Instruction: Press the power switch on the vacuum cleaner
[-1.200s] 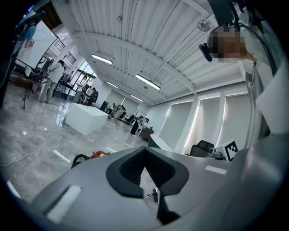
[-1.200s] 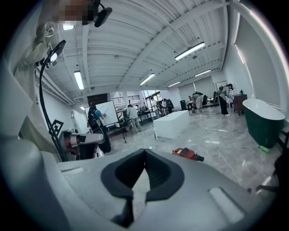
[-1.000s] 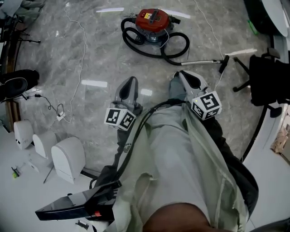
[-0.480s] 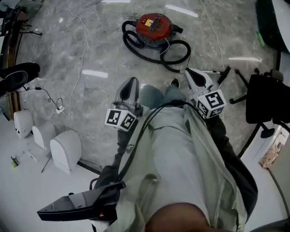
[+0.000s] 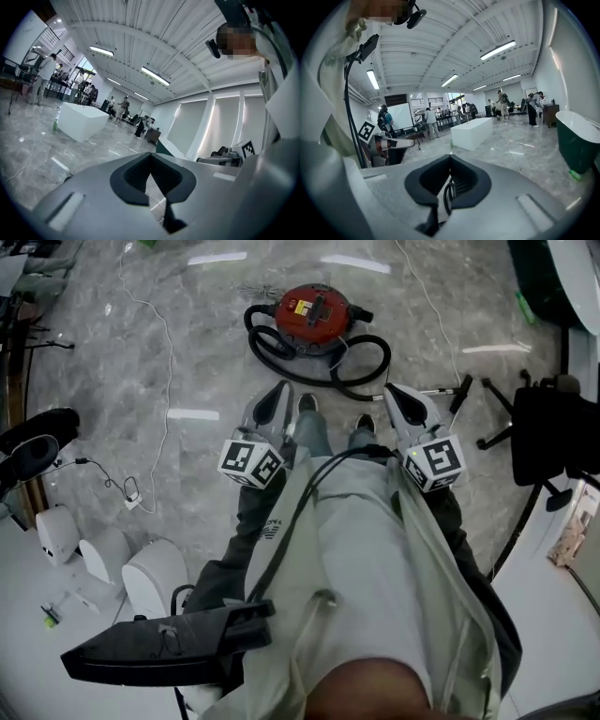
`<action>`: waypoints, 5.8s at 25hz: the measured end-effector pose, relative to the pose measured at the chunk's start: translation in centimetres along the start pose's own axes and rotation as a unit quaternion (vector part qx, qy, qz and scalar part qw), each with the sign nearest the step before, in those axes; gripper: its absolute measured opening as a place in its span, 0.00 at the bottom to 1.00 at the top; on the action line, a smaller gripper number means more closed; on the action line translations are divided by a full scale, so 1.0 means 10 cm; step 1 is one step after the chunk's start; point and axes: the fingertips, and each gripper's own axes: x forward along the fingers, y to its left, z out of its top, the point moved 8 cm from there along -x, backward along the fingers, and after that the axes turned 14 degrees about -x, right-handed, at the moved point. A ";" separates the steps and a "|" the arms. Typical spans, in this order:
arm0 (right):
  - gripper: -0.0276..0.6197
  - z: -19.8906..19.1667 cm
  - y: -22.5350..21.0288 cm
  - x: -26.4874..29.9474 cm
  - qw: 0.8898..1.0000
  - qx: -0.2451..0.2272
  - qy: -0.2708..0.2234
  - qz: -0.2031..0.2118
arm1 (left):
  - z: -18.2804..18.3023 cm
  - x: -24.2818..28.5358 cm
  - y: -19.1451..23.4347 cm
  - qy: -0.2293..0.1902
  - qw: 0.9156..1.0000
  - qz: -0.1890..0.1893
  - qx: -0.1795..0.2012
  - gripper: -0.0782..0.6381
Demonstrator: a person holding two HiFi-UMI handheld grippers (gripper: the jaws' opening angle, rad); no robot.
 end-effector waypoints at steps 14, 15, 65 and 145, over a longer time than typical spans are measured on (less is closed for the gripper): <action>0.05 -0.14 0.22 0.94 0.994 0.063 0.066 -0.064 | 0.05 0.86 1.42 0.132 0.991 0.021 0.018 0.11; 0.05 -0.18 0.22 1.02 0.994 0.063 0.070 -0.059 | 0.02 0.94 1.54 0.136 0.990 0.028 0.022 0.11; 0.05 -2.73 -0.29 2.90 0.973 0.144 0.160 -0.081 | -1.78 3.38 4.24 0.225 0.958 0.101 0.149 0.11; 0.05 -1.37 -0.10 -0.32 0.991 0.088 0.085 0.050 | -1.27 -0.28 -0.74 0.024 0.991 0.125 0.036 0.11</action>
